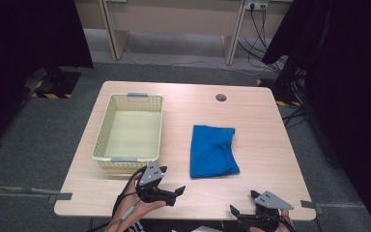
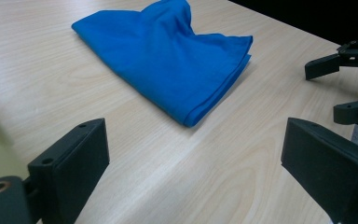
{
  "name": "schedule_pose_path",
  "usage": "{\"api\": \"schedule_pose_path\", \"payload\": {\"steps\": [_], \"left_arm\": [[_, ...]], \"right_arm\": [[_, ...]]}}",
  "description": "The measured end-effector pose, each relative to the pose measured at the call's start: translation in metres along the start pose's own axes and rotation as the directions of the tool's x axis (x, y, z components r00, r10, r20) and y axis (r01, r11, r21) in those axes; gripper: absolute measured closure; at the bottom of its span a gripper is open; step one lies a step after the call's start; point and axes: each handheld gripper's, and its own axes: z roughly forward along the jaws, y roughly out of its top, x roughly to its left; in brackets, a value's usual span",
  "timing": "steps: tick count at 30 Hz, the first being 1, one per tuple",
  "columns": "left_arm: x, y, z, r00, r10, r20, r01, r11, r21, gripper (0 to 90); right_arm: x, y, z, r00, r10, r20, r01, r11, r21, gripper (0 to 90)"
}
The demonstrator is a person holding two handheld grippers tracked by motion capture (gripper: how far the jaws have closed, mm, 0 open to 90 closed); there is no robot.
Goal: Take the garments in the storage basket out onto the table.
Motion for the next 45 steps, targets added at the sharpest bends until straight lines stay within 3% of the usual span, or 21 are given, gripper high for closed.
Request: {"api": "schedule_pose_path", "payload": {"steps": [19,35,45], "left_arm": [[0.005,-0.022,-0.013,0.9995,-0.005,-0.030,0.006,0.9994,0.033,7.1],[0.006,-0.039,-0.024,0.9957,0.034,-0.086,-0.027,0.9958,0.087,7.3],[0.007,-0.047,-0.027,0.9937,0.033,-0.107,-0.022,0.9943,0.104,7.4]], "right_arm": [[-0.001,0.000,0.000,1.0000,0.006,-0.003,-0.006,1.000,-0.004,5.7],[-0.001,0.000,0.000,1.0000,0.004,-0.004,-0.004,1.000,-0.004,5.7],[-0.002,0.000,-0.001,1.0000,0.005,-0.002,-0.005,1.000,-0.006,5.7]]}}
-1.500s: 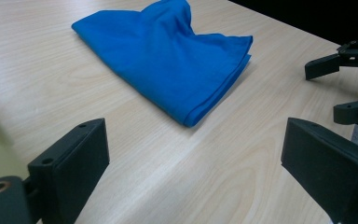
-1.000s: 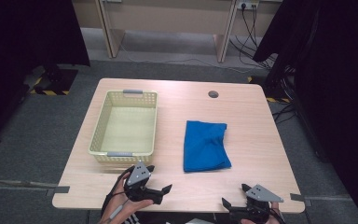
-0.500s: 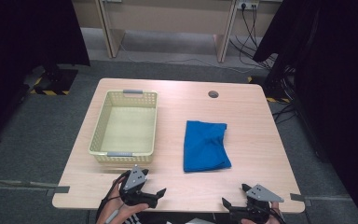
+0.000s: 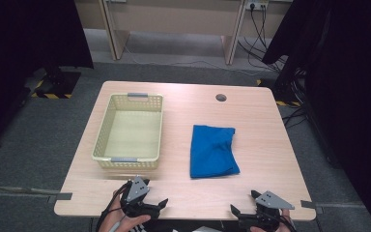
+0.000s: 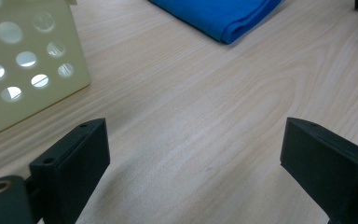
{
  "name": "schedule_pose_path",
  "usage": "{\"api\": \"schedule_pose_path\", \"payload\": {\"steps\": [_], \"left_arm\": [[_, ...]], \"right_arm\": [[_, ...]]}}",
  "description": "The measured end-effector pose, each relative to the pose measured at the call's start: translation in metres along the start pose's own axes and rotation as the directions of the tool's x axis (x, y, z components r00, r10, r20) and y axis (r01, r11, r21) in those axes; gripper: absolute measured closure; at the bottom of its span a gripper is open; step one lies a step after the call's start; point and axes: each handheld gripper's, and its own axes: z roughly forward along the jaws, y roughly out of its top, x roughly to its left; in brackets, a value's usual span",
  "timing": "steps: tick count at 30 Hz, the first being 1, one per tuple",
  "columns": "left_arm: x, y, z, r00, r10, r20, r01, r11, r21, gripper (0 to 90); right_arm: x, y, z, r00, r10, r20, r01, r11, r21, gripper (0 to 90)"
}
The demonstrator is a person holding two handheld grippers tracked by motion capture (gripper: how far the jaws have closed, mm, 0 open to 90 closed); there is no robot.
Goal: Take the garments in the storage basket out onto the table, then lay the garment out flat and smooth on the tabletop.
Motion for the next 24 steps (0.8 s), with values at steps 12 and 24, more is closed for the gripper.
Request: {"api": "schedule_pose_path", "payload": {"steps": [12,24], "left_arm": [[0.0039,-0.0091,0.0019,0.9998,-0.006,-0.021,0.007,0.9993,0.036,7.6],[-0.0038,-0.0040,0.0051,1.0000,0.001,-0.007,-0.001,0.9995,0.031,7.7]], "right_arm": [[0.0000,-0.0001,0.0005,1.0000,0.001,-0.002,-0.001,1.000,0.001,5.7],[0.0001,0.0000,-0.0002,1.0000,0.000,0.003,0.000,1.000,0.000,5.7]]}}
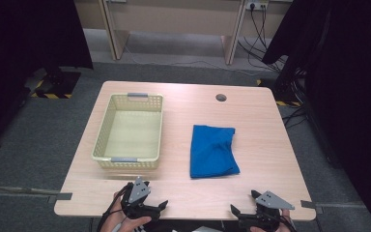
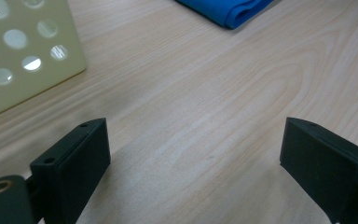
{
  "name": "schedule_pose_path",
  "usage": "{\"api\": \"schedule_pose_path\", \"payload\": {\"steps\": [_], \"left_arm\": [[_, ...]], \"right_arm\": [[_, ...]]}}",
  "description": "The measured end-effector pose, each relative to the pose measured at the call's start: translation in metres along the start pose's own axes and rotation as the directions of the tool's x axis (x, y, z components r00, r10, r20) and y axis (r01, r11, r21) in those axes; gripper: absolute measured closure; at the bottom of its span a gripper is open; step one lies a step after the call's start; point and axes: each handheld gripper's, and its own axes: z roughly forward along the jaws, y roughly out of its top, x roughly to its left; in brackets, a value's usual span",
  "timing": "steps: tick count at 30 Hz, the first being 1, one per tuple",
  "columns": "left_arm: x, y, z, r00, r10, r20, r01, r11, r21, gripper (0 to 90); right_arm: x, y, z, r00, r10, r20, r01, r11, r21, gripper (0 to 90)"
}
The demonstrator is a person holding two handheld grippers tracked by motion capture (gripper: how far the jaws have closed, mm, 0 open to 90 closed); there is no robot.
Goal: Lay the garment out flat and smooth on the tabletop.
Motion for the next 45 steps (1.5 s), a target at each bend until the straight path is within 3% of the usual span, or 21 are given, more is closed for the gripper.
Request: {"api": "schedule_pose_path", "payload": {"steps": [13,20,29,45], "left_arm": [[-0.017,0.022,0.015,0.9981,0.035,0.050,-0.033,0.9990,-0.029,8.1],[-0.024,0.033,0.022,0.9956,0.031,0.088,-0.027,0.9988,-0.040,8.4],[-0.034,0.057,0.042,0.9921,0.079,0.097,-0.074,0.9960,-0.050,9.1],[-0.034,0.078,0.072,0.9899,0.098,0.102,-0.093,0.9943,-0.052,13.4]], "right_arm": [[0.000,0.000,0.000,1.0000,-0.002,0.005,0.002,1.000,0.001,5.7],[0.000,0.000,0.000,1.0000,0.003,0.007,-0.003,1.000,0.000,5.7],[0.000,0.000,0.000,1.0000,0.003,0.007,-0.003,1.000,0.000,5.7],[0.000,0.000,0.000,1.0000,0.004,0.008,-0.004,1.000,-0.002,5.8]]}}
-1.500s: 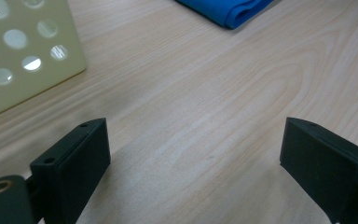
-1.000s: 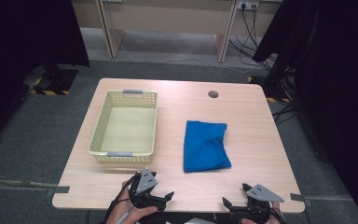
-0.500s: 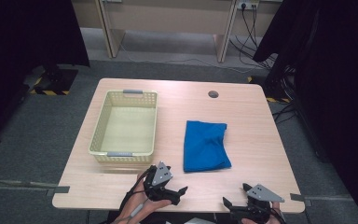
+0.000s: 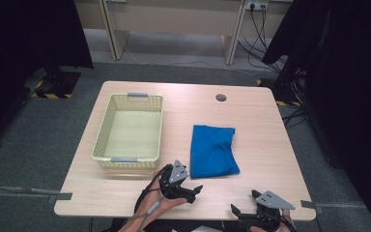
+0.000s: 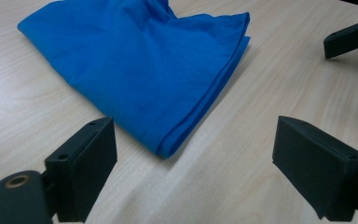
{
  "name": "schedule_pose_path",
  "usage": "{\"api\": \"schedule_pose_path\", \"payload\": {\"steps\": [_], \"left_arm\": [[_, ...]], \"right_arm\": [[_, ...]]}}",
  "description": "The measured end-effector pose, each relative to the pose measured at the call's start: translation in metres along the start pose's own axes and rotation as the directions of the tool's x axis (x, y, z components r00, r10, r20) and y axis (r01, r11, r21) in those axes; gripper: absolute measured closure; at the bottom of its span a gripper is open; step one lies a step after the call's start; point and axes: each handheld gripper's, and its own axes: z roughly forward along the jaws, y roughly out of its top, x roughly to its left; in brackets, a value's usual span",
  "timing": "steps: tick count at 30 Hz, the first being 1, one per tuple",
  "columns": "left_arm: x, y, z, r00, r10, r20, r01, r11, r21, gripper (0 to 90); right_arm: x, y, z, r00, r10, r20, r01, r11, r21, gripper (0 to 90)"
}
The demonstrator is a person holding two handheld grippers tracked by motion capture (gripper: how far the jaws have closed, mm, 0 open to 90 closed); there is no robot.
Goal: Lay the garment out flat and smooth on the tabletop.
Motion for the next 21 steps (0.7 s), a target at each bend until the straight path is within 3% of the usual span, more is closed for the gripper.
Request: {"api": "schedule_pose_path", "payload": {"steps": [21], "left_arm": [[0.017,0.029,0.039,0.9994,-0.029,-0.016,0.029,0.9996,-0.003,17.1]], "right_arm": [[-0.002,0.002,-0.001,1.0000,0.002,0.005,-0.001,1.000,-0.009,5.9]]}}
